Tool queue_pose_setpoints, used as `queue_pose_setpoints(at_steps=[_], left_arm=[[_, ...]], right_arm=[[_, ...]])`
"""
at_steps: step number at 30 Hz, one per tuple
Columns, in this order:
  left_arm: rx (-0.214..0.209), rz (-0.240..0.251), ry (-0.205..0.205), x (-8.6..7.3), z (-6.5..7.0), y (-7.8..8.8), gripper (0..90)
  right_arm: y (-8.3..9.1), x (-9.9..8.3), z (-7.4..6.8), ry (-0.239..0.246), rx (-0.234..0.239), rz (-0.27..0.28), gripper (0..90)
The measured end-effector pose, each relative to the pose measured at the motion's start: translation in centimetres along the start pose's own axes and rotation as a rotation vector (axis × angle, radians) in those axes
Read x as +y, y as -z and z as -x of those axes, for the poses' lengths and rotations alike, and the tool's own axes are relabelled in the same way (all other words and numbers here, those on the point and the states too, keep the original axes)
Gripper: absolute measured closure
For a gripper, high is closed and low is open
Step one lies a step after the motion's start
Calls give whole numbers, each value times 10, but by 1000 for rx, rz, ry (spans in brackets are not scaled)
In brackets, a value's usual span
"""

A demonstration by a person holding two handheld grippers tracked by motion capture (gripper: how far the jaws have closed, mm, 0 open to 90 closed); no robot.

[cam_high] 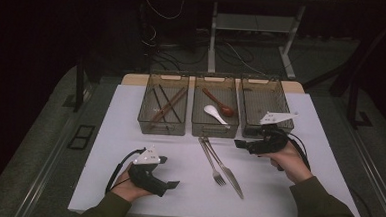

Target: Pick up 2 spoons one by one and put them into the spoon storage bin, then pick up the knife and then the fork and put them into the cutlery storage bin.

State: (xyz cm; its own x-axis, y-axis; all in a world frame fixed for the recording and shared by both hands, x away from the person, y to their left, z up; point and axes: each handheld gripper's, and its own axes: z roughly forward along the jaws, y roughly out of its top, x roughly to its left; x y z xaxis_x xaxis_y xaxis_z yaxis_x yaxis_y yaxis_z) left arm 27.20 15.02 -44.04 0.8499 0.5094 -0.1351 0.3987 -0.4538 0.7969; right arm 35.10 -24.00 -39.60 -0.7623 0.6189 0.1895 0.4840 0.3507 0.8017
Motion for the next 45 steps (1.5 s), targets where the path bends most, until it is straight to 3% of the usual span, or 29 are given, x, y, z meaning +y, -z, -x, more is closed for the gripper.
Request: queue_pose_setpoints(at_steps=[4, 14, 23, 27, 35, 37, 45], left_arm=[[-1, -1, 9, 1, 0, 1, 108], [-8, 8, 22, 4, 1, 1, 182], [-4, 14, 19, 7, 1, 3, 270], [8, 24, 12, 11, 1, 3, 417], [13, -12, -10, 26, -2, -14, 829], [3, -15, -5, 31, -4, -20, 884], [-27, -37, -30, 50, -9, -48, 885]], right_arm=[[10, -16, -2, -22, -21, 21, 264], [34, -51, -10, -9, -27, 66, 207], [41, -79, -18, 22, -50, 34, 176], [46, -90, -19, 20, -67, 20, 176], [50, -100, -21, 4, -72, 18, 176], [50, -99, -22, 1, -73, 19, 176], [50, -99, -22, 5, -80, 25, 176]])
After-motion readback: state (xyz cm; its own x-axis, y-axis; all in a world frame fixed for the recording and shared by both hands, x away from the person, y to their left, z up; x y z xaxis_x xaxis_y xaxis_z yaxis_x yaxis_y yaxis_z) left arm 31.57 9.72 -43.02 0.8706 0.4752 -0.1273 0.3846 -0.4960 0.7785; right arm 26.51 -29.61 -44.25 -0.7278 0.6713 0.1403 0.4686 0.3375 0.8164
